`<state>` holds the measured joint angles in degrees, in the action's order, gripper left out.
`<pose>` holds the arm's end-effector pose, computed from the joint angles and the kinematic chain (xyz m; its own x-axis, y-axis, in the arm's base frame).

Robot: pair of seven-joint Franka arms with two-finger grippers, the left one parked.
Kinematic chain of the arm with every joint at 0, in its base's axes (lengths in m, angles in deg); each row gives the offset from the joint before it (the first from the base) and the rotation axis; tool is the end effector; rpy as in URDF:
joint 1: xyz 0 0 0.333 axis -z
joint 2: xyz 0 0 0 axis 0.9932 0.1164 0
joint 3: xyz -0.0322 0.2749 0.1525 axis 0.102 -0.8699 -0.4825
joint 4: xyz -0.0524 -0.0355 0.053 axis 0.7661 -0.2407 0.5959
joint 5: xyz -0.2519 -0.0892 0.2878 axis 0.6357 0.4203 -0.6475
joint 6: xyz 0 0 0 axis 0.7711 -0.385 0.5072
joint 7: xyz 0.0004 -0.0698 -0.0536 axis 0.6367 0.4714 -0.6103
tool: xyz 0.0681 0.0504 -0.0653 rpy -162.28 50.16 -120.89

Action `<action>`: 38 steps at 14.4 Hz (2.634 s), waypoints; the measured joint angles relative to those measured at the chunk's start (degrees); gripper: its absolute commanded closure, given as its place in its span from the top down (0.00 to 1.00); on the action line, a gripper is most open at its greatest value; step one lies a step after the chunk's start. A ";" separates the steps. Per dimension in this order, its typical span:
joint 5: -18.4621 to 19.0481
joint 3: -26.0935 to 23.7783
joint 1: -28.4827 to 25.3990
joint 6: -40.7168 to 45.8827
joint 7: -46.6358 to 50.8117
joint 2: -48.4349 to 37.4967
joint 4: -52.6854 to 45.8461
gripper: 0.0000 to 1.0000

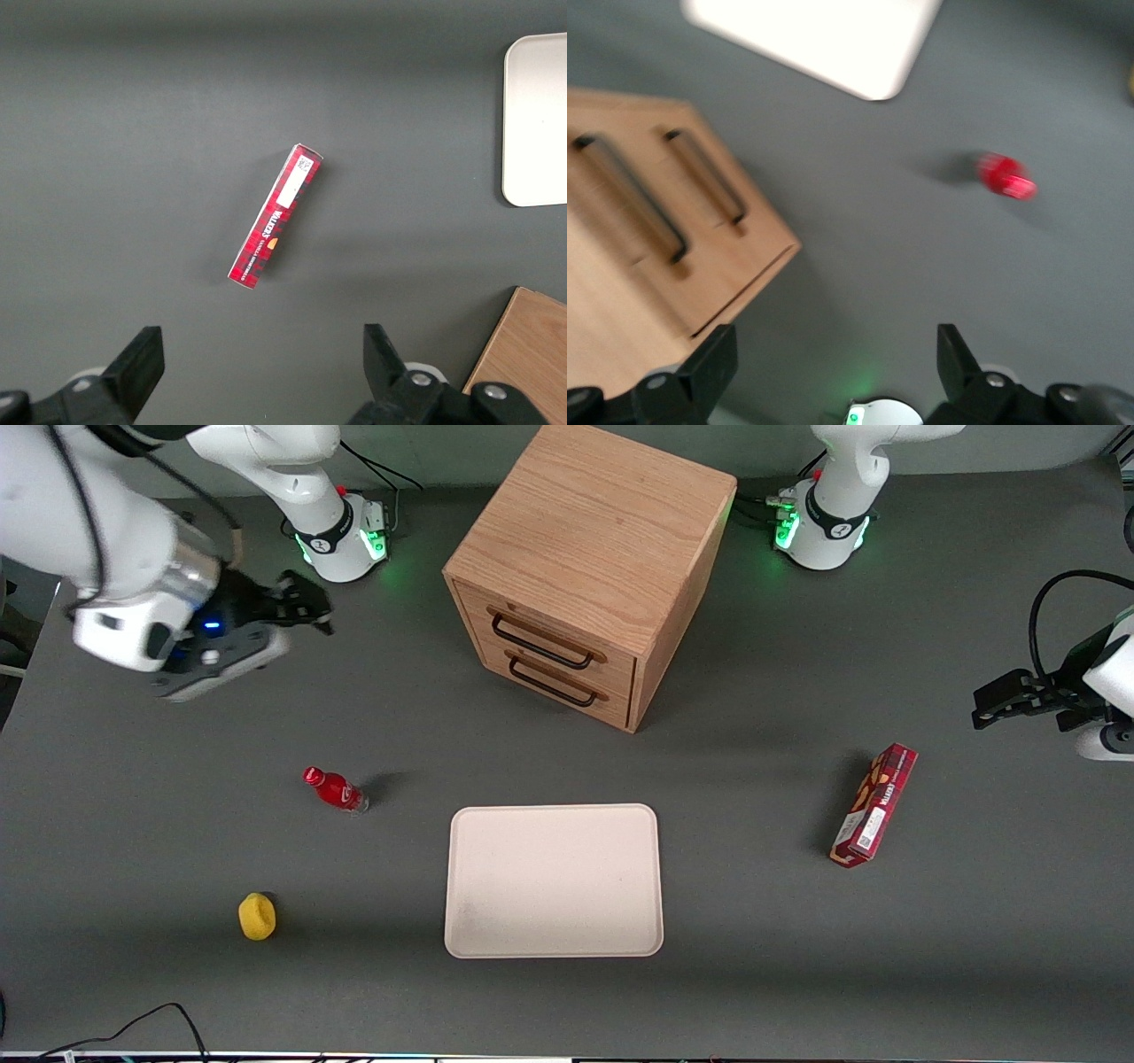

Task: Open upper drawer
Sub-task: 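Move the right gripper toward the upper drawer's black handle, then hook the right gripper onto the upper drawer's black handle, then pull the upper drawer outward from the cabinet with the right gripper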

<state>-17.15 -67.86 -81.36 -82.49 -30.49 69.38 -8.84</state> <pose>0.5293 0.2213 0.6136 0.8604 0.4906 -0.1378 0.4606 -0.8644 -0.2015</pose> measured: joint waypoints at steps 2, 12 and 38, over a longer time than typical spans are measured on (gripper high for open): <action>-1.96 -3.61 -0.19 -0.49 -8.24 3.52 0.04 1.00; -2.55 -15.18 -2.53 -18.29 -17.14 14.94 8.15 1.00; 4.21 -13.72 -3.21 -27.42 -14.43 27.52 2.93 1.00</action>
<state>-12.93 -81.58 -84.57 -109.91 -44.91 96.90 -5.91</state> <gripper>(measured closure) 0.000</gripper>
